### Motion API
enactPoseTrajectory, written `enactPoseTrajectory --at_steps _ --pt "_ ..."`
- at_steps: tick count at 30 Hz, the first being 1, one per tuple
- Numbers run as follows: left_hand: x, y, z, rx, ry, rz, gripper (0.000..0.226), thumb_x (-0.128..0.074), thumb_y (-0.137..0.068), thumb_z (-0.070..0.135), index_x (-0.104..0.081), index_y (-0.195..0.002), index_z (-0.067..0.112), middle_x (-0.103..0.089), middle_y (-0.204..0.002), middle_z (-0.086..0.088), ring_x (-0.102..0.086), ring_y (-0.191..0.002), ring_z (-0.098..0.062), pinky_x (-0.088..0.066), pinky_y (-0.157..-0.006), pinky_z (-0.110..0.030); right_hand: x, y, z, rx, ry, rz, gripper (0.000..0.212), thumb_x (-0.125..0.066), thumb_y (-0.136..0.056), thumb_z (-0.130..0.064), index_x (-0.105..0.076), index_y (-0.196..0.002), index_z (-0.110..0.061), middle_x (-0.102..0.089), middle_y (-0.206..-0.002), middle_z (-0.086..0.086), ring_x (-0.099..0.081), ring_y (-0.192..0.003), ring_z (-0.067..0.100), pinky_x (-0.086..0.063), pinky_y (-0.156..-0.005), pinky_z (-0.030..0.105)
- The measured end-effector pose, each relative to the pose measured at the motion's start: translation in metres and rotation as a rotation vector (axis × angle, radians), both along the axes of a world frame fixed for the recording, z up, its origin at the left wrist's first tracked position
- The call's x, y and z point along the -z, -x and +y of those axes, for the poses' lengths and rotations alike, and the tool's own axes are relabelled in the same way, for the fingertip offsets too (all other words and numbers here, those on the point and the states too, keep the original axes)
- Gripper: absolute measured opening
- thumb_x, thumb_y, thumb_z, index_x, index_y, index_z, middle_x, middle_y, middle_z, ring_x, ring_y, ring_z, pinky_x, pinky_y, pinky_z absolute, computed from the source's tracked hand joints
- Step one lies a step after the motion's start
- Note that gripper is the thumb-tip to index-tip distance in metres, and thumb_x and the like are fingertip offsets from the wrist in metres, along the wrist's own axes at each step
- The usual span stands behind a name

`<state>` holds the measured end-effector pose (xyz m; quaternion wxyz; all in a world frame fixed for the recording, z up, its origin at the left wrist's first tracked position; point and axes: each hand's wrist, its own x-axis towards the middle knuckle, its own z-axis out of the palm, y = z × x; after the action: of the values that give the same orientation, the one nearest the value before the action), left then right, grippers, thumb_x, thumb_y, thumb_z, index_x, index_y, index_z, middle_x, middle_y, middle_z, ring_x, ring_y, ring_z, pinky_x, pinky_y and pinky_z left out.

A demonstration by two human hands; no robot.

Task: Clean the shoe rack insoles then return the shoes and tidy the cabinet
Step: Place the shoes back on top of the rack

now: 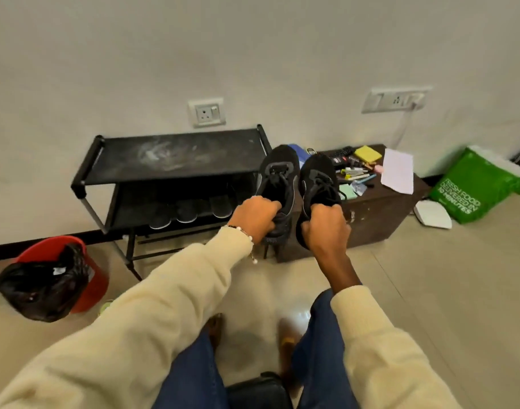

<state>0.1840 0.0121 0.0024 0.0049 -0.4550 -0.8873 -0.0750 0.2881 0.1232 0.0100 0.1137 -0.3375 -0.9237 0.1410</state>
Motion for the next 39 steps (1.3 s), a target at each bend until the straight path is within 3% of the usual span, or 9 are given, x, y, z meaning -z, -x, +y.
enactPoseTrajectory --at_steps 3,6,9,16,20,27,39 --pt "-0.026 0.029 -0.01 -0.078 -0.021 0.062 0.022 -0.055 -0.089 0.013 -0.058 -0.11 0.008 -0.063 -0.105 -0.013 -0.058 -0.102 -0.034 -0.049 -0.078 -0.043 -0.022 0.032 -0.008 -0.094 -0.033 0.035 0.003 -0.055 -0.088 -0.012 -0.057 -0.089 -0.011 -0.043 -0.081 0.004 -0.049 -0.101 0.033 -0.044 -0.084 0.046" --pt "-0.039 0.06 -0.016 -0.161 -0.032 0.073 0.019 -0.055 -0.089 0.012 -0.058 -0.107 0.008 -0.063 -0.103 -0.014 -0.059 -0.098 -0.034 -0.049 -0.078 -0.042 -0.034 0.073 -0.014 -0.182 -0.033 0.05 0.003 -0.054 -0.089 -0.012 -0.056 -0.089 -0.012 -0.055 -0.097 0.011 -0.048 -0.102 0.034 -0.042 -0.083 0.046" --pt "-0.042 0.094 -0.019 -0.249 -0.053 0.05 0.015 -0.056 -0.089 0.012 -0.06 -0.104 0.009 -0.062 -0.099 -0.013 -0.061 -0.093 -0.033 -0.051 -0.077 -0.041 -0.034 0.119 -0.016 -0.256 -0.061 0.032 0.011 -0.055 -0.089 -0.01 -0.059 -0.099 -0.009 -0.057 -0.103 0.013 -0.048 -0.105 0.034 -0.044 -0.084 0.049" --pt "-0.025 0.181 -0.008 -0.332 -0.058 0.032 0.013 -0.055 -0.089 0.007 -0.061 -0.1 0.008 -0.059 -0.095 -0.013 -0.06 -0.088 -0.031 -0.044 -0.068 -0.033 -0.014 0.214 -0.004 -0.358 -0.146 -0.043 0.012 -0.054 -0.091 -0.012 -0.058 -0.102 -0.008 -0.057 -0.103 0.013 -0.048 -0.106 0.033 -0.043 -0.086 0.053" --pt "-0.014 0.215 -0.001 -0.341 -0.051 0.041 0.015 -0.055 -0.089 0.006 -0.061 -0.103 0.009 -0.06 -0.096 -0.013 -0.061 -0.089 -0.031 -0.047 -0.073 -0.035 -0.008 0.248 0.011 -0.392 -0.171 -0.048 0.014 -0.055 -0.09 -0.011 -0.059 -0.103 -0.007 -0.058 -0.102 0.014 -0.05 -0.101 0.032 -0.047 -0.086 0.052" --pt "-0.002 0.232 0.001 -0.329 -0.023 0.056 0.017 -0.056 -0.089 0.008 -0.061 -0.104 0.01 -0.054 -0.088 -0.009 -0.06 -0.089 -0.031 -0.043 -0.068 -0.033 -0.002 0.279 0.02 -0.405 -0.138 -0.076 0.017 -0.055 -0.091 -0.012 -0.057 -0.107 -0.009 -0.055 -0.109 0.016 -0.052 -0.101 0.034 -0.046 -0.091 0.053" --pt "-0.003 0.225 0.014 -0.362 -0.037 0.069 0.019 -0.055 -0.089 0.004 -0.061 -0.107 0.01 -0.06 -0.1 -0.013 -0.061 -0.093 -0.032 -0.043 -0.069 -0.035 -0.001 0.283 0.027 -0.459 -0.15 -0.134 0.019 -0.055 -0.09 -0.007 -0.055 -0.11 -0.005 -0.056 -0.107 0.017 -0.051 -0.105 0.034 -0.047 -0.089 0.055"
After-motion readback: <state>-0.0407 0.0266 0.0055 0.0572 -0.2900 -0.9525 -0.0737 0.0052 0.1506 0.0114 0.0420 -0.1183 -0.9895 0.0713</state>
